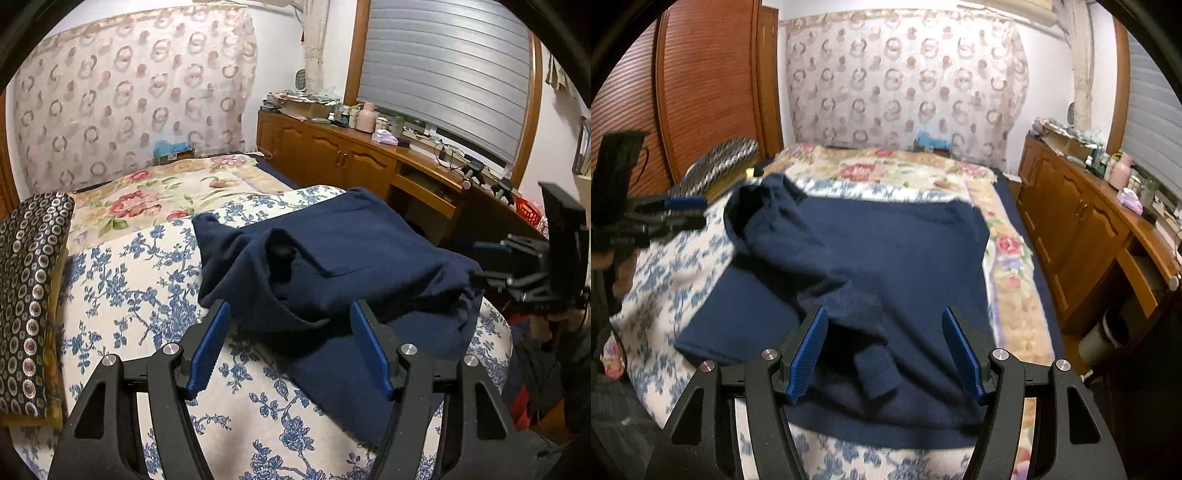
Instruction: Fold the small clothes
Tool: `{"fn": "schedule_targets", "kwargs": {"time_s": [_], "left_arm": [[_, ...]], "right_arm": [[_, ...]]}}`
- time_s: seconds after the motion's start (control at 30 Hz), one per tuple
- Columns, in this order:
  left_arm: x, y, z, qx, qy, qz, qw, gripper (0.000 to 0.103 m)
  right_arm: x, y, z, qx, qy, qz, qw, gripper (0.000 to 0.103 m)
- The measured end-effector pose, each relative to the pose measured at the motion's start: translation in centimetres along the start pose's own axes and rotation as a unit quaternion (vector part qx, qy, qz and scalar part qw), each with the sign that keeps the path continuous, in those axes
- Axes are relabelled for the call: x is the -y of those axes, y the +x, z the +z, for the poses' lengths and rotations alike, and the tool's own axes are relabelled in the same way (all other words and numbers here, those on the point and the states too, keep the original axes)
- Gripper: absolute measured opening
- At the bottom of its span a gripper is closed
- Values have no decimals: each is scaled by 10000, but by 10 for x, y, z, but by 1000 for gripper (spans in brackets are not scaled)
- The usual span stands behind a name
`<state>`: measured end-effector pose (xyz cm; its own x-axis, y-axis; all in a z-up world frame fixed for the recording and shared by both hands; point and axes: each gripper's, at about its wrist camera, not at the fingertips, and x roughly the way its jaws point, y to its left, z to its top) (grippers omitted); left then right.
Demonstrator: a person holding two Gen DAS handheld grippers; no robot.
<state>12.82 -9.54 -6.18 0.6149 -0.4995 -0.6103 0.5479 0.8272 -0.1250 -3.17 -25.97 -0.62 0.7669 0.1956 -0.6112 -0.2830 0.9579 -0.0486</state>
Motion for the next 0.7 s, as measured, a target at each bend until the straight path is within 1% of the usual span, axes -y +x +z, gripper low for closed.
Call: {"fn": "schedule_targets", "kwargs": {"time_s": [0.1,0.37,0.47,0.57,0.63,0.67,0.7], "left_arm": [[-1,-1,-2,2,6,34,10000,68],[0,-3,-5,18,27,57,10000,68],[0,-4,-5,22,34,58,10000,68],[1,-4,-5,23,35,62,10000,68],[1,-4,-5,21,37,64,10000,68],[1,-5,-6,20,33,72,10000,68],[2,-5,-6,18,32,74,10000,68]], "right_arm": [[-4,7,-7,-179,-95,64,9998,66],[-12,23,4,-318,-285,332,9985,66],[-11,32,8,-324,-394,280,9983,66],[-8,44,11,-423,-484,166,9978,66],[-6,52,12,-503,-499,212,9973,66],[-6,55,12,-519,-510,215,9971,65],[-6,56,13,-518,-522,220,9971,60]]}}
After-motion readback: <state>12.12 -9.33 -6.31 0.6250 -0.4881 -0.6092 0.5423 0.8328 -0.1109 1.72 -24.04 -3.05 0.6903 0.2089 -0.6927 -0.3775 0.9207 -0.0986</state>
